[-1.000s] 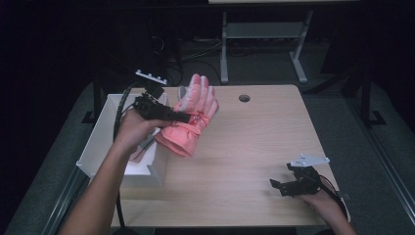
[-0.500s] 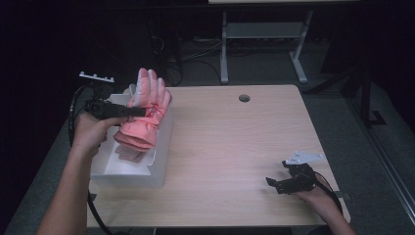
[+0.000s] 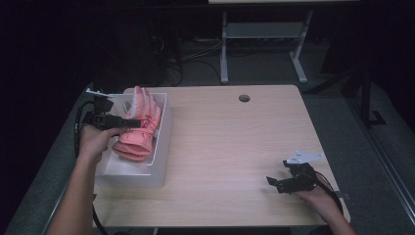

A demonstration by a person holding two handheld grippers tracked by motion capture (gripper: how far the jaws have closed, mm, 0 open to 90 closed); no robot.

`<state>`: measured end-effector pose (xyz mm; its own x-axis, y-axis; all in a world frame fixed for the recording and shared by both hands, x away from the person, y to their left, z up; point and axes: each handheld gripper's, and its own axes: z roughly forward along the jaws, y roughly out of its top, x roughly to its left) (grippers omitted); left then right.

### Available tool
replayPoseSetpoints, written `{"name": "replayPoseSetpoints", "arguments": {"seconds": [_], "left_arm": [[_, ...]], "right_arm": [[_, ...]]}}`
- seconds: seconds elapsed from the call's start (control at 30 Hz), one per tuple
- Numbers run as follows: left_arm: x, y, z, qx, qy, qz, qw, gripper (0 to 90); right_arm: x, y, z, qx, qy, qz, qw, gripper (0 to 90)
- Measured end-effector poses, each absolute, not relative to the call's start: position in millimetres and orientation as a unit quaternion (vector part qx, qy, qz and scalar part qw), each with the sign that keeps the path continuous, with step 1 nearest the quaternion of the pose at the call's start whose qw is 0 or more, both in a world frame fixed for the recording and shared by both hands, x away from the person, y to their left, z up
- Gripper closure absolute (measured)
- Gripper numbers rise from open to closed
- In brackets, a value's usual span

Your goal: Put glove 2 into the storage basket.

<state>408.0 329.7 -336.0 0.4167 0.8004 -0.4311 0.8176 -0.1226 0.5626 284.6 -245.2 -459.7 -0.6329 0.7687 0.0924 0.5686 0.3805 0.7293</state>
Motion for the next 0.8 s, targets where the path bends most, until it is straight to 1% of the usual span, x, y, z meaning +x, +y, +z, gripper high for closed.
{"name": "replayPoseSetpoints", "arguments": {"seconds": [0.23, 0.37, 0.5, 0.6, 0.67, 0.77, 0.8], "left_arm": [[423.6, 319.9, -374.0, 0.760, 0.541, -0.039, 0.359, 61.0], [428.2, 320.3, -384.1, 0.759, 0.540, -0.049, 0.360, 60.9], [433.3, 317.4, -400.9, 0.766, 0.542, -0.061, 0.340, 60.4], [435.7, 319.0, -407.4, 0.766, 0.539, -0.070, 0.343, 59.2], [435.7, 318.8, -408.0, 0.770, 0.535, -0.066, 0.340, 56.6], [434.7, 318.4, -406.2, 0.772, 0.534, -0.052, 0.341, 44.9], [434.5, 319.2, -406.0, 0.772, 0.534, -0.049, 0.342, 38.6]], "right_arm": [[284.0, -245.4, -459.7, 0.409, 0.819, 0.379, 0.131, 8.0], [283.8, -246.1, -459.6, 0.409, 0.819, 0.380, 0.133, 8.0], [283.9, -245.6, -459.7, 0.411, 0.819, 0.380, 0.132, 8.0], [283.6, -245.2, -459.8, 0.410, 0.819, 0.378, 0.132, 8.0], [283.3, -245.4, -459.7, 0.410, 0.820, 0.378, 0.131, 8.0], [283.4, -245.5, -459.6, 0.409, 0.819, 0.379, 0.132, 8.0], [283.4, -245.5, -459.7, 0.409, 0.819, 0.380, 0.133, 8.0]]}}
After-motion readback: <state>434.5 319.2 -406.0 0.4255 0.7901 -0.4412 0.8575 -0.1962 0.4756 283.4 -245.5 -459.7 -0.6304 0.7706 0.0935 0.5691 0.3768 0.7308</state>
